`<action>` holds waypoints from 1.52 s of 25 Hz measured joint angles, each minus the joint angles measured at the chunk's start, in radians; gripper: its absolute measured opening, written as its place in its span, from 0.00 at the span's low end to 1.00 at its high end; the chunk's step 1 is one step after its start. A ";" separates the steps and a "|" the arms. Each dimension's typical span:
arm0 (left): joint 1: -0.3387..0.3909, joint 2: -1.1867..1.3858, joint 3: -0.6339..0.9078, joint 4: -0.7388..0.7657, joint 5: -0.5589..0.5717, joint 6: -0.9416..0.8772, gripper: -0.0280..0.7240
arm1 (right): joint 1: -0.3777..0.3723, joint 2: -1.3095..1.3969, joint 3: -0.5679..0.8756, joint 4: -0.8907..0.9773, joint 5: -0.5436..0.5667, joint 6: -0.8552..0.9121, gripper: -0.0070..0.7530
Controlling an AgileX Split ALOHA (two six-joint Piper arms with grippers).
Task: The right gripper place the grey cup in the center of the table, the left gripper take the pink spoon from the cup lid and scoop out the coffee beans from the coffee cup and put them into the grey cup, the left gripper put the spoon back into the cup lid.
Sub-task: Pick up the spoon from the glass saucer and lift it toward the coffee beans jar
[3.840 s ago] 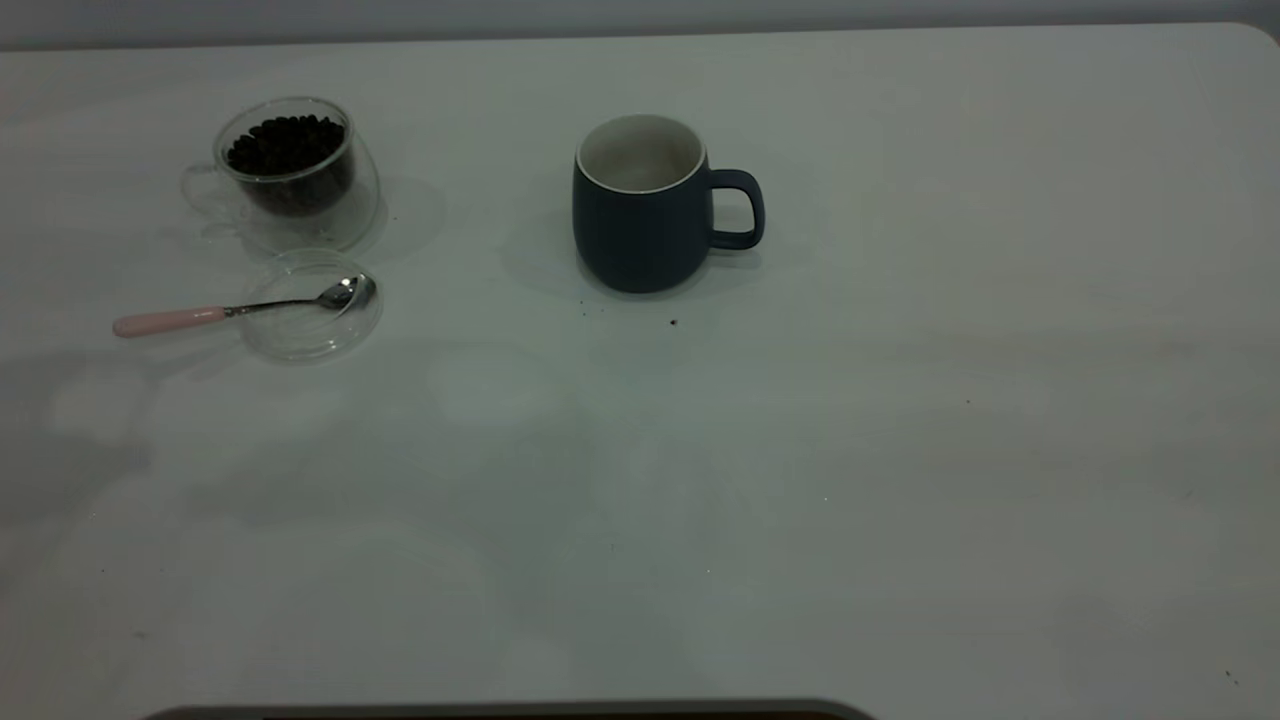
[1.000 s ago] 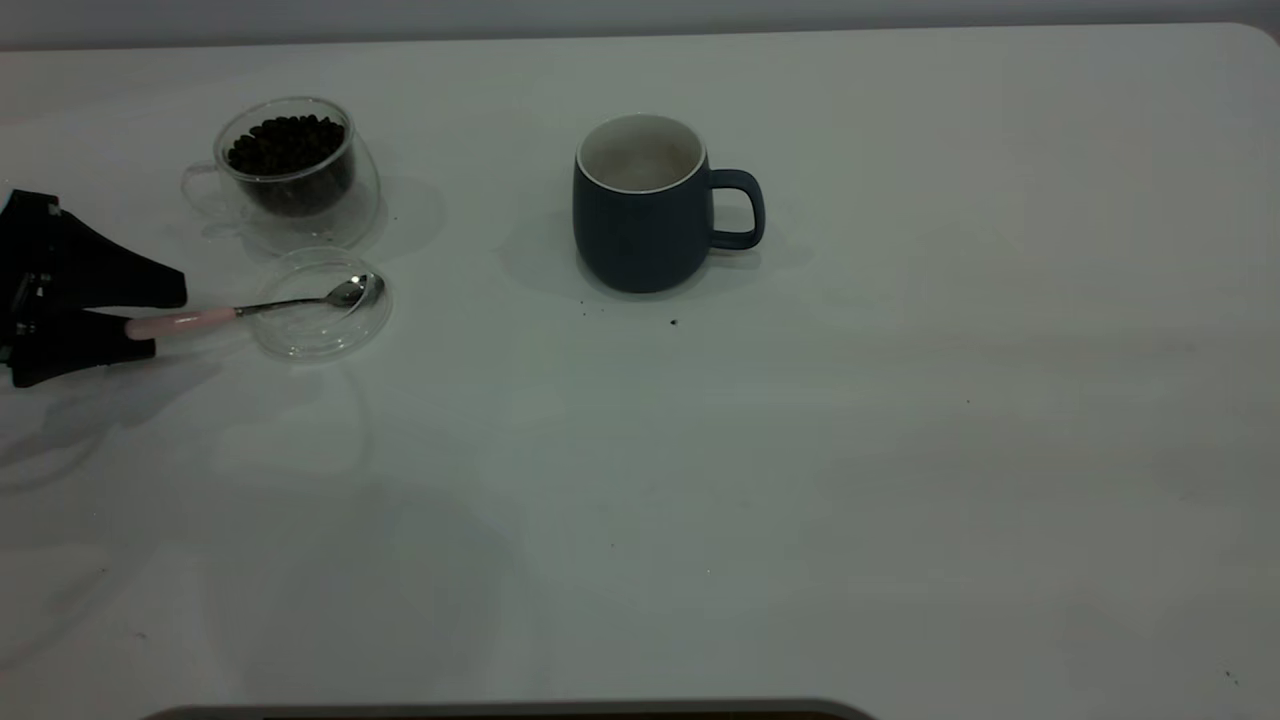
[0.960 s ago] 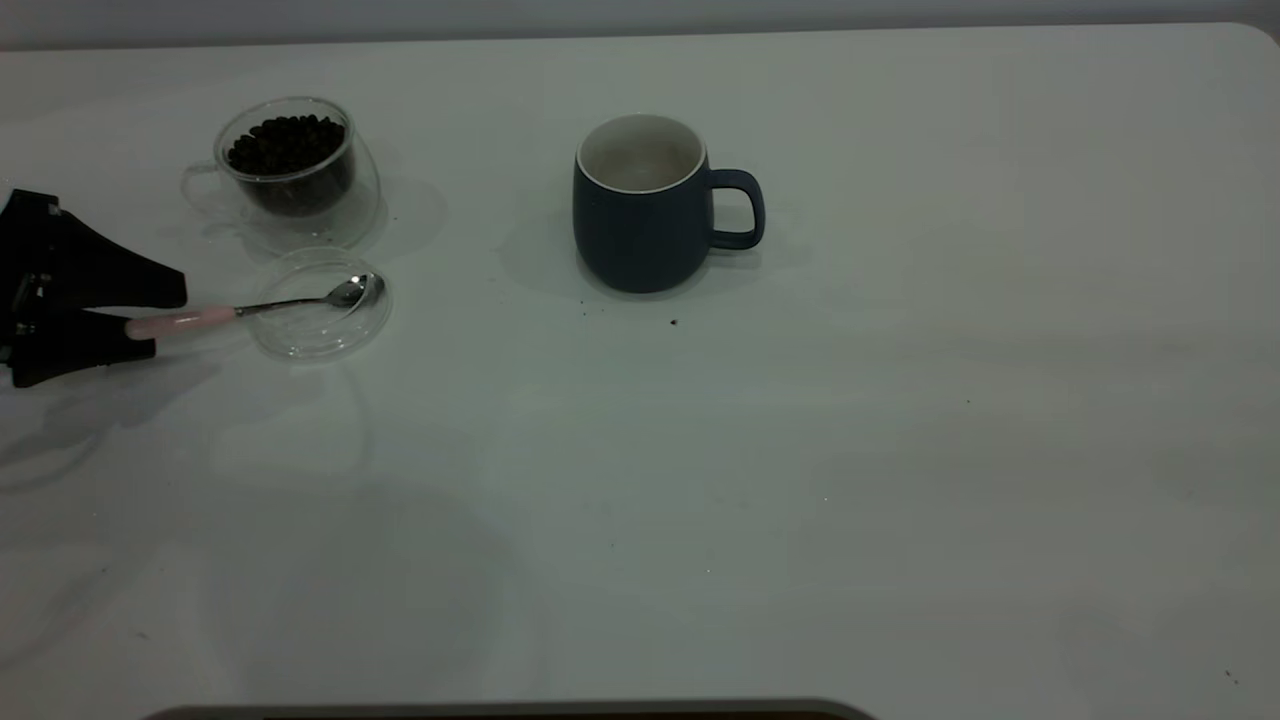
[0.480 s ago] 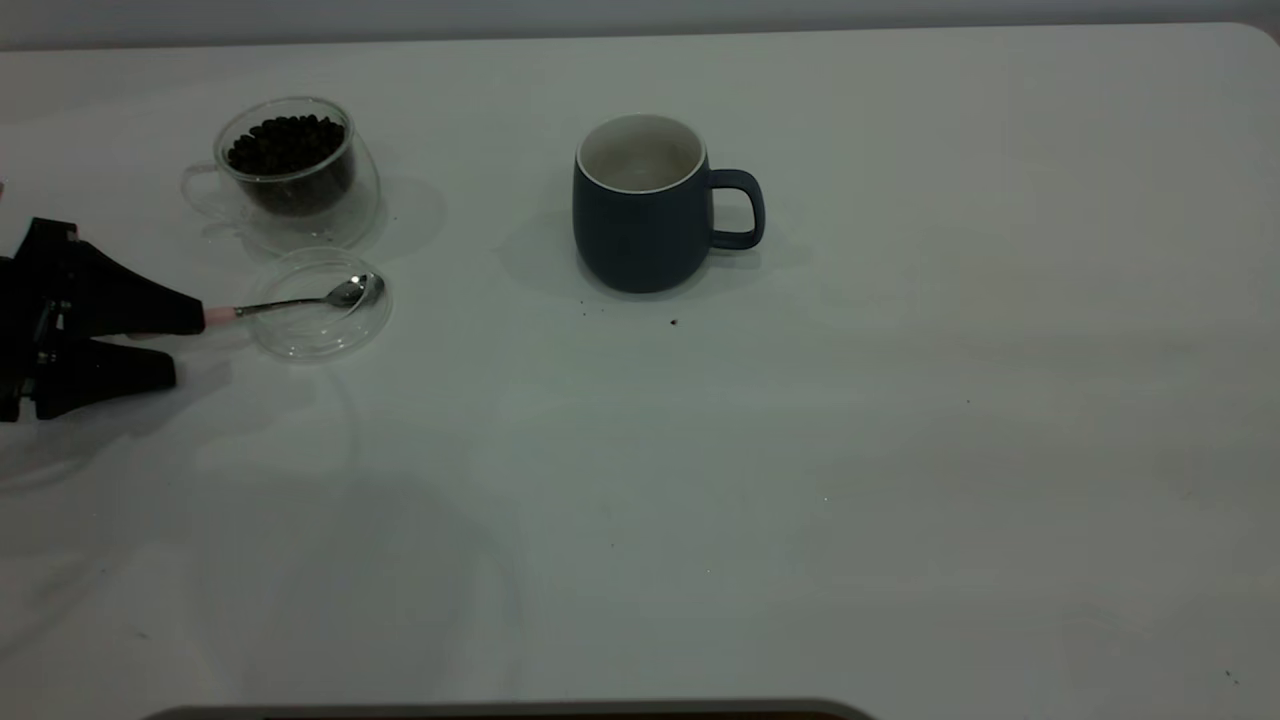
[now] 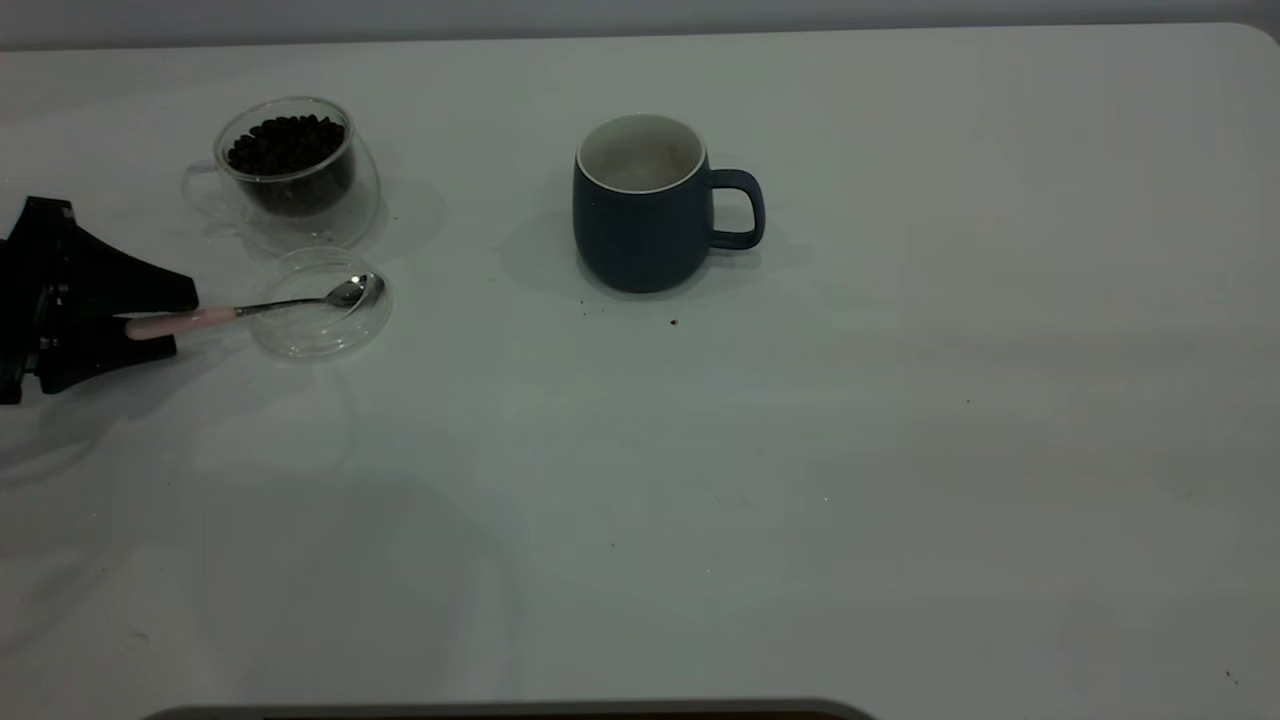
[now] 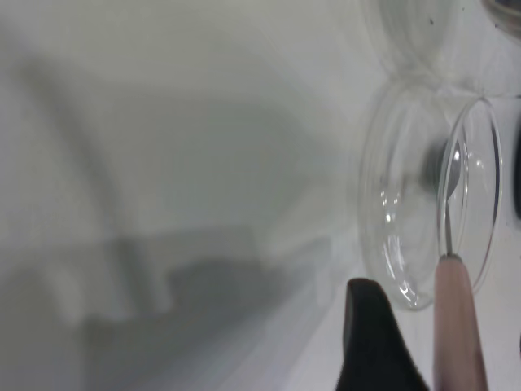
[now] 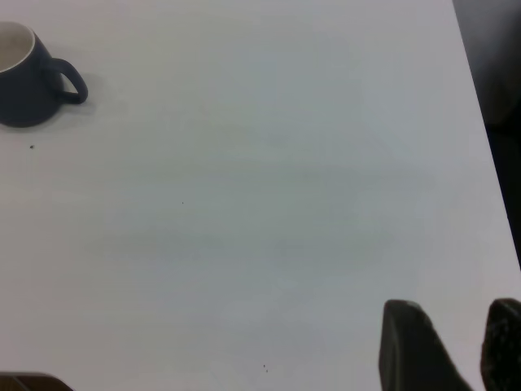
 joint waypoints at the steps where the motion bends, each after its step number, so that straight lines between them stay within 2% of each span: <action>1: 0.000 0.000 0.000 0.010 0.000 -0.011 0.67 | 0.000 0.000 0.000 0.000 0.000 0.000 0.33; 9: 0.000 0.000 0.000 0.052 0.000 -0.036 0.66 | 0.000 0.000 0.000 0.000 0.000 0.000 0.33; 12: 0.000 0.000 0.000 0.052 0.000 -0.017 0.62 | 0.000 0.000 0.000 0.000 0.000 0.000 0.33; 16: 0.000 0.000 0.000 0.052 0.001 -0.014 0.46 | 0.000 0.000 0.000 0.000 0.000 0.000 0.33; 18: 0.000 0.000 0.000 0.052 0.004 -0.014 0.33 | 0.000 0.000 0.000 0.000 0.000 0.000 0.33; 21: 0.000 -0.001 0.000 0.052 0.057 -0.014 0.20 | 0.000 0.000 0.000 0.000 0.000 0.000 0.33; 28: 0.002 -0.054 0.000 0.083 0.023 -0.067 0.20 | 0.000 0.000 0.000 0.001 0.000 0.000 0.33; 36: 0.002 -0.120 0.000 0.335 0.017 -0.191 0.20 | 0.000 0.000 0.000 0.001 0.000 0.000 0.33; 38: 0.003 -0.137 0.000 0.360 0.037 -0.195 0.20 | 0.000 0.000 0.000 0.001 0.000 0.000 0.33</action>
